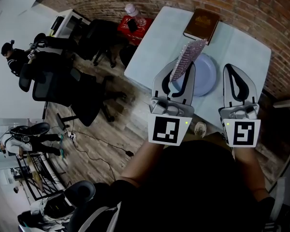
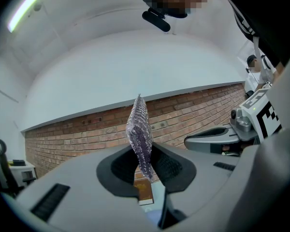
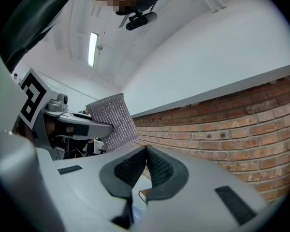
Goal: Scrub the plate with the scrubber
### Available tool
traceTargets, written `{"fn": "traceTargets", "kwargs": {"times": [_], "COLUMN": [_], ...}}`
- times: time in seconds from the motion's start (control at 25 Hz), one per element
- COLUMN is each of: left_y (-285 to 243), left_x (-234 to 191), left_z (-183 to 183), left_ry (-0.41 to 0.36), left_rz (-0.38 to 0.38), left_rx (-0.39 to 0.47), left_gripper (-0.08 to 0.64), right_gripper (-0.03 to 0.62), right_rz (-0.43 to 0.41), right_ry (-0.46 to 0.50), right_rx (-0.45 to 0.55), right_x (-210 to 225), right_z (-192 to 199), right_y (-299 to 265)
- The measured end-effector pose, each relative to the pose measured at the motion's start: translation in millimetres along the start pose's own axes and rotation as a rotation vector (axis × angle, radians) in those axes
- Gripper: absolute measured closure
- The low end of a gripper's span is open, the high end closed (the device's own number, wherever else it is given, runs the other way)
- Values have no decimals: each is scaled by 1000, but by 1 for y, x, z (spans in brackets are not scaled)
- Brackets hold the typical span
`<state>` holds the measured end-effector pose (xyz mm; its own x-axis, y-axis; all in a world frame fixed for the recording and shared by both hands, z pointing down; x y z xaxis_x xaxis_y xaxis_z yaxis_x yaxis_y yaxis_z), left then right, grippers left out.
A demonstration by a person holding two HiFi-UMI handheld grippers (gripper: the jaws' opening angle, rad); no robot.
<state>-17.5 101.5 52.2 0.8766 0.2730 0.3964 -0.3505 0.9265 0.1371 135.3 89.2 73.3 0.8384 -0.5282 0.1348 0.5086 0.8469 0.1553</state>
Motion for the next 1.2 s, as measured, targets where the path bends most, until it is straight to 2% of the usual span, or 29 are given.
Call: {"fn": "traceTargets", "kwargs": {"times": [0.24,0.4,1.2], "left_y": [-1,2,16], "left_x": [-3,-7,-6], "left_z": [4,5,0], "left_ry": [-10,-6,3], "left_rz": [0,-3,-5], "left_rx": [5,14,32], "left_gripper": [485,485,485], "right_gripper": [557,557,557], "right_rz": [-4,-31,-28], "right_ry": [-17,55,42], "right_rx": [19,-10,-7], "right_x": [-3,-6,-16], "right_z": [0,6,3], "right_y": [-6,-5,5]}}
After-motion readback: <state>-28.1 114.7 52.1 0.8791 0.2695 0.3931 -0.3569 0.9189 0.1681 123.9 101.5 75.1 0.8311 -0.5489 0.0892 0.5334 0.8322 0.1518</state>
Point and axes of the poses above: the fingertips, and each gripper's own axes: y backward along the fingers, x to its right, z out of its underside, the point moved 7 cm from there along y, backward along the fingers, and after that the axes turned 15 degrees about -y, right-handed, at the moved point
